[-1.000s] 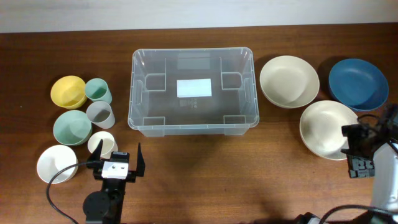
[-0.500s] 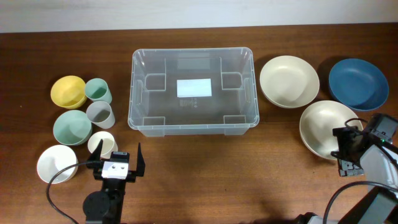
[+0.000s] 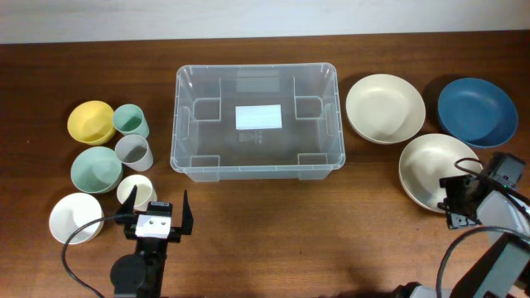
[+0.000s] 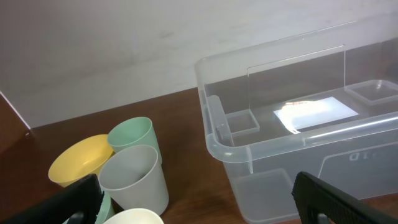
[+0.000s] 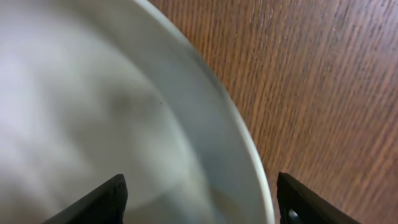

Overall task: Pack container
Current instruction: 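Move right gripper to the front cream bowl and grasp its rim, then lift the cream bowl with right gripper and carry it into the bin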

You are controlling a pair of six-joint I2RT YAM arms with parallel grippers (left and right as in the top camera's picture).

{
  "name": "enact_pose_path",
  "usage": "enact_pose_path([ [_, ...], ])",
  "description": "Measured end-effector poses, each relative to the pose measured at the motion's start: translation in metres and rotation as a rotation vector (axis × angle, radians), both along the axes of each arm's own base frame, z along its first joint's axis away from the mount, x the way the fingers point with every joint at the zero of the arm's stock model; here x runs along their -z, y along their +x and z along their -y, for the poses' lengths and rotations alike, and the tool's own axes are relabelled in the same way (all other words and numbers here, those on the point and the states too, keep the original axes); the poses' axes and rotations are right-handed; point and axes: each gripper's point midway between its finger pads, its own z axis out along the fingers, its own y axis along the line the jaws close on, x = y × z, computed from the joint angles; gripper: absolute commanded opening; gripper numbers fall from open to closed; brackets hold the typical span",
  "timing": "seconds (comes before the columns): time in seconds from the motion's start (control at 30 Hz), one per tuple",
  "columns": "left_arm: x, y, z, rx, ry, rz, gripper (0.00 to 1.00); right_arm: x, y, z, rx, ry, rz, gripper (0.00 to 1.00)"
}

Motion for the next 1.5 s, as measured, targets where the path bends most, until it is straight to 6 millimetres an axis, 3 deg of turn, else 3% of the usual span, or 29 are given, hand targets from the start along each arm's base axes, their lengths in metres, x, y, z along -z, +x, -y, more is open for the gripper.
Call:
enact_pose_path([
  [0.2,0.0,0.0,0.0,0.0,0.0,0.0,1.0,0.012,-0.001,0.0,-0.004,0.013,-0.026,0.49],
  [0.5,0.0,0.0,0.0,0.0,0.0,0.0,1.0,0.014,-0.001,0.0,-0.008,0.016,-0.032,0.27],
  [0.57,0.0,0.0,0.0,0.0,0.0,0.0,1.0,0.015,-0.001,0.0,-0.008,0.017,-0.035,0.16],
  [0.77,0.0,0.0,0.0,0.0,0.0,0.0,1.0,0.015,-0.001,-0.001,-0.01,0.024,-0.034,0.04],
  [0.93,0.0,0.0,0.0,0.0,0.0,0.0,1.0,0.012,0.0,-0.003,-0.008,0.048,-0.03,0.04],
  [1.2,0.0,0.0,0.0,0.0,0.0,0.0,1.0,0.0,-0.031,-0.006,0.03,0.132,-0.085,0.03],
  [1.33,0.0,0.0,0.0,0.0,0.0,0.0,1.0,-0.023,-0.027,-0.004,-0.042,0.11,0.011,0.04],
  [1.5,0.0,0.0,0.0,0.0,0.0,0.0,1.0,-0.073,-0.003,-0.013,-0.182,0.063,0.246,0.04],
])
